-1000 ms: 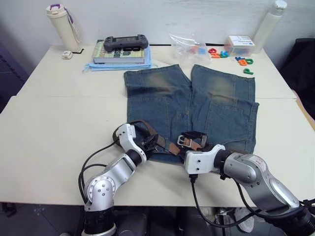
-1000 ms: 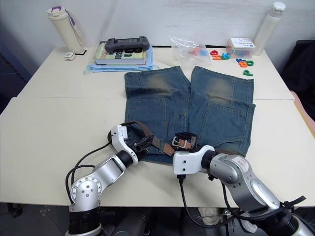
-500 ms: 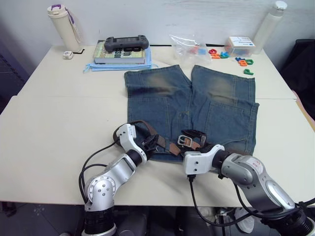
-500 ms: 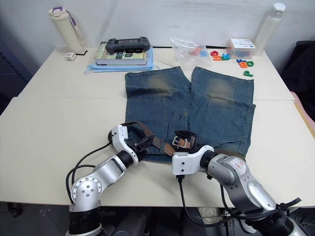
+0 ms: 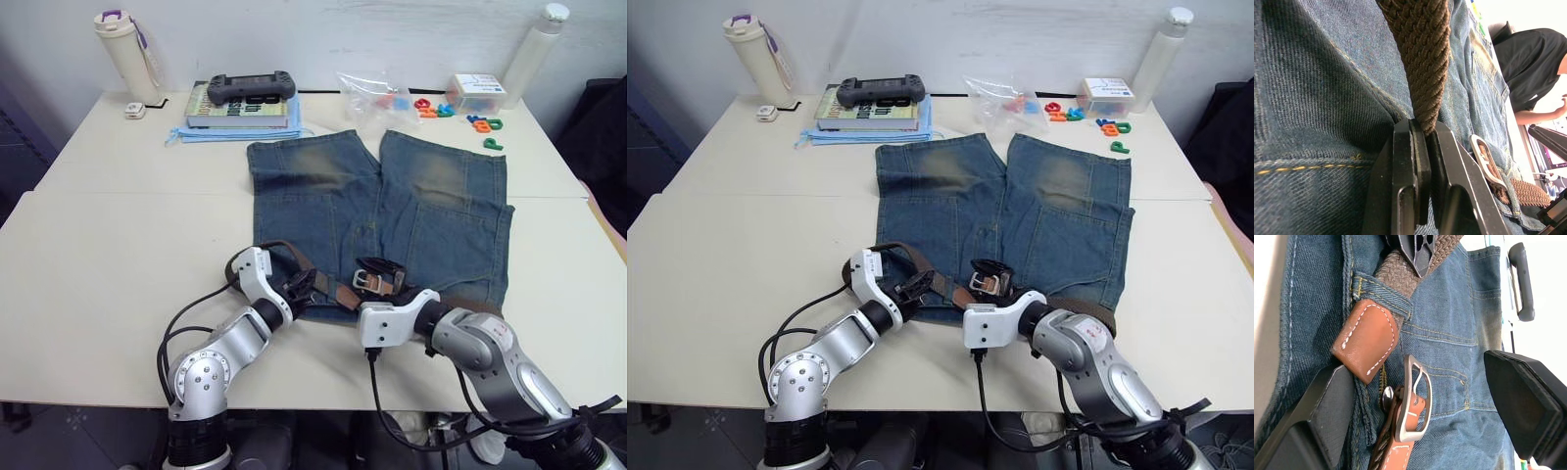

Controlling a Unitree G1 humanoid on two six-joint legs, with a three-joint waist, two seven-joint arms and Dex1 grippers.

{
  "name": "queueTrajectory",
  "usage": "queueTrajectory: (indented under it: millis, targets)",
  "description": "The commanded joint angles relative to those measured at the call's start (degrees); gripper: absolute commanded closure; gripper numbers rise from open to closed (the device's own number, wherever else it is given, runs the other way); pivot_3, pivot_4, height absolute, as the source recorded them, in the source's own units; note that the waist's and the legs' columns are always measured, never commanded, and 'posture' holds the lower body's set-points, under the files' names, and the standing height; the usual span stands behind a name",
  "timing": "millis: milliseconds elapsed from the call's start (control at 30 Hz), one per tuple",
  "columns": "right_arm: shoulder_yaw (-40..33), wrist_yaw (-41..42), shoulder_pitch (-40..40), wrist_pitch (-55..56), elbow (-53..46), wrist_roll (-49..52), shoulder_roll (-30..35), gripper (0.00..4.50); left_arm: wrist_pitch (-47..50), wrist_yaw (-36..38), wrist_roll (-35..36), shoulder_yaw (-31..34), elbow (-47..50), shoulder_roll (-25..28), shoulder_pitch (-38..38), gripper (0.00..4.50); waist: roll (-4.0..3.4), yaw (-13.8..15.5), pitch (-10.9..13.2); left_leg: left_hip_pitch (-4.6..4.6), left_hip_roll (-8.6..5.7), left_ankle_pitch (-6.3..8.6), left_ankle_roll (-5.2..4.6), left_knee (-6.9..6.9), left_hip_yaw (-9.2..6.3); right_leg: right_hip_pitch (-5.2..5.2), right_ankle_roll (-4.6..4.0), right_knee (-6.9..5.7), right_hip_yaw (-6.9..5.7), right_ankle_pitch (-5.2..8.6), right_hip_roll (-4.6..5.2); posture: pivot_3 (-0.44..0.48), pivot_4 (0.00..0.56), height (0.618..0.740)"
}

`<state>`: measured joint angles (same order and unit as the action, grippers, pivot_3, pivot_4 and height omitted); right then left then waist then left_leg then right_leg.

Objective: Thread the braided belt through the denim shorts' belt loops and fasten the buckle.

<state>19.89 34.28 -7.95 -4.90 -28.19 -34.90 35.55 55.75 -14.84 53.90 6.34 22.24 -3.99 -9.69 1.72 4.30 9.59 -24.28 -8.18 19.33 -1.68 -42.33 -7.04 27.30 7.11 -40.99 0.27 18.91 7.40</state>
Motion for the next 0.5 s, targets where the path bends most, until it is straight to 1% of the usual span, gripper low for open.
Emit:
queueTrajectory:
  millis: [33, 100, 167, 200, 233, 300, 333, 367, 500]
  targets:
    - [1.8, 0.9, 1.4, 1.6, -0.5, -1.1, -0.4, 0.34, 0.6, 0.9, 1.2, -0.8, 0.7, -0.5, -0.5, 4.5, 0.0, 0.0, 0.0, 0.0, 0.0, 0.0, 0.0, 0.0, 0.0, 0.0, 0.0, 0.0, 0.0, 0.0, 0.0, 0.0, 0.15, 0.659]
    - [1.7, 0.5, 1.6, 2.3, -0.7, -1.6, -0.5, 0.85, 0.7, 0.9, 1.2, -0.7, 0.6, -0.5, -0.7, 4.5, 0.0, 0.0, 0.0, 0.0, 0.0, 0.0, 0.0, 0.0, 0.0, 0.0, 0.0, 0.0, -0.01, 0.0, 0.0, 0.0, 0.15, 0.659]
    - [1.6, 0.2, 1.9, 3.3, -0.9, -2.2, -0.4, 1.85, 0.7, 0.9, 1.1, -0.6, 0.4, -0.5, -0.9, 4.5, 0.0, 0.0, 0.0, -0.02, 0.0, 0.0, 0.0, 0.0, 0.0, 0.02, 0.0, 0.0, 0.0, 0.0, 0.0, 0.0, 0.15, 0.659]
    - [1.6, 0.1, 2.0, 3.6, -1.0, -2.5, -0.3, 2.45, 0.8, 0.9, 1.1, -0.6, 0.3, -0.5, -1.0, 4.5, 0.0, 0.1, 0.0, -0.03, 0.0, 0.0, 0.0, 0.0, 0.0, 0.03, 0.0, 0.0, 0.0, 0.0, 0.0, 0.0, 0.15, 0.659]
    - [1.5, -0.2, 2.2, 4.2, -1.1, -3.0, -0.2, 2.84, 0.8, 0.8, 1.1, -0.5, 0.3, -0.5, -1.0, 4.5, 0.0, 0.1, 0.0, -0.04, 0.0, 0.0, 0.0, -0.01, 0.0, 0.03, 0.0, 0.0, 0.0, 0.0, 0.0, 0.0, 0.15, 0.659]
    - [1.3, -0.4, 2.6, 4.7, -1.2, -3.5, -0.2, 3.89, 0.9, 0.8, 1.1, -0.4, 0.2, -0.6, -1.1, 4.5, 0.0, 0.1, 0.0, -0.05, 0.0, 0.0, 0.0, -0.01, 0.0, 0.04, 0.0, -0.01, 0.0, 0.0, 0.0, 0.0, 0.15, 0.659]
    - [1.2, -0.4, 2.8, 4.9, -1.2, -3.6, -0.3, 4.23, 1.0, 0.9, 1.0, -0.5, 0.2, -0.5, -1.2, 4.5, 0.0, 0.1, 0.0, -0.05, 0.0, 0.0, 0.0, -0.01, 0.01, 0.05, 0.0, -0.01, 0.01, 0.0, 0.0, 0.0, 0.15, 0.659]
    - [1.2, -0.3, 3.0, 5.0, -1.1, -3.7, -0.3, 4.43, 1.1, 0.9, 0.9, -0.5, 0.2, -0.4, -1.2, 4.5, 0.0, 0.1, 0.0, -0.05, 0.0, 0.0, 0.0, -0.01, 0.01, 0.04, 0.0, -0.01, 0.01, 0.0, 0.0, 0.0, 0.15, 0.659]
    - [1.0, -0.2, 2.9, 4.7, -0.7, -3.9, -0.7, 4.43, 1.8, 3.5, -1.0, -2.7, 1.1, 2.6, -1.4, 4.5, 0.0, 0.0, 0.0, -0.05, 0.0, 0.0, 0.0, -0.01, 0.01, 0.05, 0.0, -0.02, 0.01, 0.0, 0.0, 0.0, 0.15, 0.659]
